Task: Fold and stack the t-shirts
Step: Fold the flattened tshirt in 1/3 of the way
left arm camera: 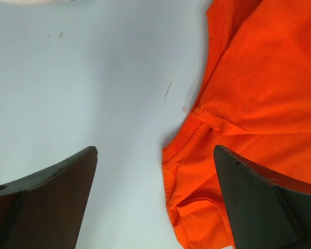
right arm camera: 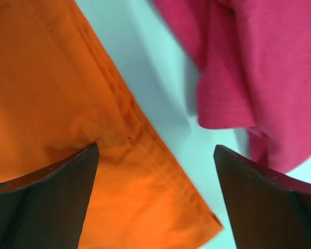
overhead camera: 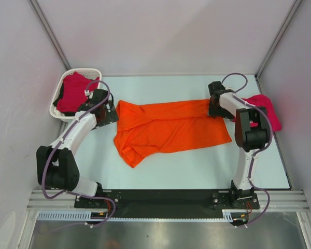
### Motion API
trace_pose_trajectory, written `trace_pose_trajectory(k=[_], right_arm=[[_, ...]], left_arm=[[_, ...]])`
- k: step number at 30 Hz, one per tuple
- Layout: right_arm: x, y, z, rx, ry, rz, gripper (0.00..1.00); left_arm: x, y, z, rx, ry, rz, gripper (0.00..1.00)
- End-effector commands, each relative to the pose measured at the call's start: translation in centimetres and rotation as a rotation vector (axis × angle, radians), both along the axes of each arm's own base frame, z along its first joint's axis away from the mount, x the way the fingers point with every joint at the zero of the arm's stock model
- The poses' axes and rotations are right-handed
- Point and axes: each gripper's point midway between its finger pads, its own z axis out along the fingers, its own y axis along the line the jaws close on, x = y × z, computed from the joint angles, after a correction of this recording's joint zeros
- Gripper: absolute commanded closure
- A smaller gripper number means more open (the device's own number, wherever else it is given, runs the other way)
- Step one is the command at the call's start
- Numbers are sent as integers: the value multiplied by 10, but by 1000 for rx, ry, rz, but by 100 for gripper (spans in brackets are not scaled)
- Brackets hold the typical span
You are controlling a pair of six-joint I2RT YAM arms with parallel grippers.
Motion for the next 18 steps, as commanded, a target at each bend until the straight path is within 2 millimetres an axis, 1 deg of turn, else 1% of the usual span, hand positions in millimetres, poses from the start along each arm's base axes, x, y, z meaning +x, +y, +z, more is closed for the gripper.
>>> trace_pose_trajectory(k=[1,2,3,4,5,6,7,8,9,10,11,12,13,16,17,18], right_arm=[[-8,-2,31,-50,-50,-6,1],[-10,-2,35,-56,-64,-5,0],[-9,1,48,-59,-99,3,0],[-8,5,57,-65,-127,12,0],[-10,8,65,-71,-147,19,0],[-10,9,85,-79,-201,19,0],[-8,13,95,-74,-242,27,0],[-12,23,98,-71,-257,56,0],[-14,28,107,-61,-288,68,0],[-13,36,126,-29,-358,90,0],[-16,47,133,-7,-386,116,0],[-19,53,133,17,-402,133,0],[-23,59,144,45,-438,152,1],[-30,80,145,117,-461,210,2],[-32,85,149,136,-469,227,2],[-35,94,147,162,-459,257,3]], left_arm=[[0,2,23,2,-72,23,0],[0,2,25,2,-83,21,0],[-2,2,26,-2,-88,23,0],[-3,1,34,-13,-119,18,0],[-4,-1,36,-22,-132,12,0],[-5,-2,36,-31,-152,2,0],[-7,-4,48,-48,-199,-8,0],[-8,-10,50,-77,-219,-32,0],[-10,-14,45,-95,-238,-57,0],[-12,-19,45,-122,-254,-79,0],[-15,-28,47,-162,-267,-112,1],[-19,-33,38,-181,-256,-124,5],[-21,-38,34,-201,-251,-141,8],[-30,-58,9,-226,-190,-194,17],[-33,-68,3,-231,-168,-220,21],[-35,-75,-10,-236,-135,-226,28]])
